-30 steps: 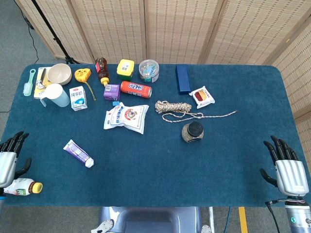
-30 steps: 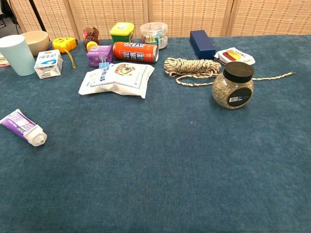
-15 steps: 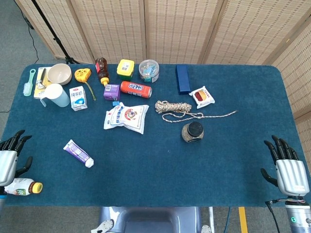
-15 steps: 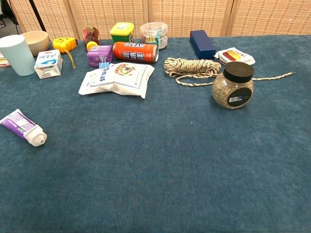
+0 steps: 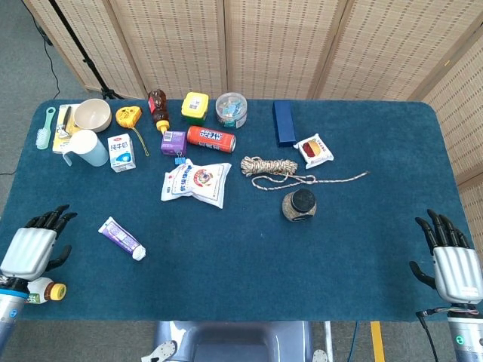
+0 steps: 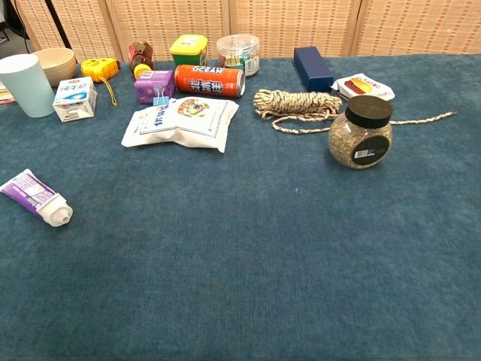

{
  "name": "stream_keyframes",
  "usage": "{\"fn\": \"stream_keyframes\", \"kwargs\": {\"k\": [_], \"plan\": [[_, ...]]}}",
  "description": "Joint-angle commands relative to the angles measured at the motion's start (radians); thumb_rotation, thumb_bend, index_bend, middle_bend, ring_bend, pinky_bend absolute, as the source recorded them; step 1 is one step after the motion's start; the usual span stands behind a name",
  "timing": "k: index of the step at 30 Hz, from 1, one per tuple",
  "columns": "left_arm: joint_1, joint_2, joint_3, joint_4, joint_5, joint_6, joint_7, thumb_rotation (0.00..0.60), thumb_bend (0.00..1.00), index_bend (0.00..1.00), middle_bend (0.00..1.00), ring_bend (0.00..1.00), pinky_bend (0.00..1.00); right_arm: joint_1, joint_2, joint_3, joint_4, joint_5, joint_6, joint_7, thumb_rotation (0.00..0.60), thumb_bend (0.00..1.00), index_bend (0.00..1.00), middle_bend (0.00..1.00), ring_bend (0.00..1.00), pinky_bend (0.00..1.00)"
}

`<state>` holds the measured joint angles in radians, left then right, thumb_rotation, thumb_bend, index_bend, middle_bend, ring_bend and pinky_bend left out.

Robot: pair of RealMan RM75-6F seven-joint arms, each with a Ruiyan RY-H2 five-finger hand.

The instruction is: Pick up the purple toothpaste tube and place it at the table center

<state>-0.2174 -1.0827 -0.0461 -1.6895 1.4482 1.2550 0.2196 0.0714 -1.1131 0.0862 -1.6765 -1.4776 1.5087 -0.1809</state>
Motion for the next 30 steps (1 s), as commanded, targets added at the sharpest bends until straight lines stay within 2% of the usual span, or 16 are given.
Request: {"fn": "stream_keyframes", "kwargs": {"k": [1,5,9,13,20,30], "plan": [[-0.058,0.006,0.000,-0.021,-0.008,-0.077,0.027,0.600,0.35,0.18,0.13,0.18,0.25,-0.003,0.002,0.000,-0.001,0.002,0.002,0.002,0.600,0.25,0.13,0.05,0.09,0.19],[-0.095,-0.009,-0.003,-0.018,-0.015,-0.127,0.048,0.598,0.33,0.17,0.12,0.17,0.25,-0.007,0.004,-0.002,-0.004,0.005,0.005,0.001,0.600,0.25,0.13,0.05,0.09,0.19],[-0.114,-0.023,-0.001,-0.006,-0.020,-0.150,0.084,0.560,0.31,0.16,0.12,0.15,0.25,-0.009,0.006,-0.002,-0.007,0.006,0.007,0.000,0.600,0.25,0.13,0.05,0.09,0.19],[-0.158,-0.080,0.010,0.020,-0.038,-0.222,0.138,0.537,0.31,0.15,0.11,0.14,0.24,-0.017,0.011,-0.003,-0.014,0.006,0.018,-0.001,0.600,0.25,0.13,0.05,0.09,0.19],[-0.174,-0.119,0.019,0.042,-0.075,-0.243,0.182,0.510,0.31,0.10,0.07,0.11,0.23,-0.023,0.016,-0.004,-0.021,0.008,0.023,0.000,0.600,0.25,0.13,0.05,0.09,0.19],[-0.188,-0.201,0.027,0.086,-0.148,-0.245,0.270,0.483,0.31,0.09,0.06,0.09,0.23,-0.030,0.021,-0.005,-0.023,0.004,0.030,0.013,0.600,0.25,0.13,0.05,0.09,0.19]]}}
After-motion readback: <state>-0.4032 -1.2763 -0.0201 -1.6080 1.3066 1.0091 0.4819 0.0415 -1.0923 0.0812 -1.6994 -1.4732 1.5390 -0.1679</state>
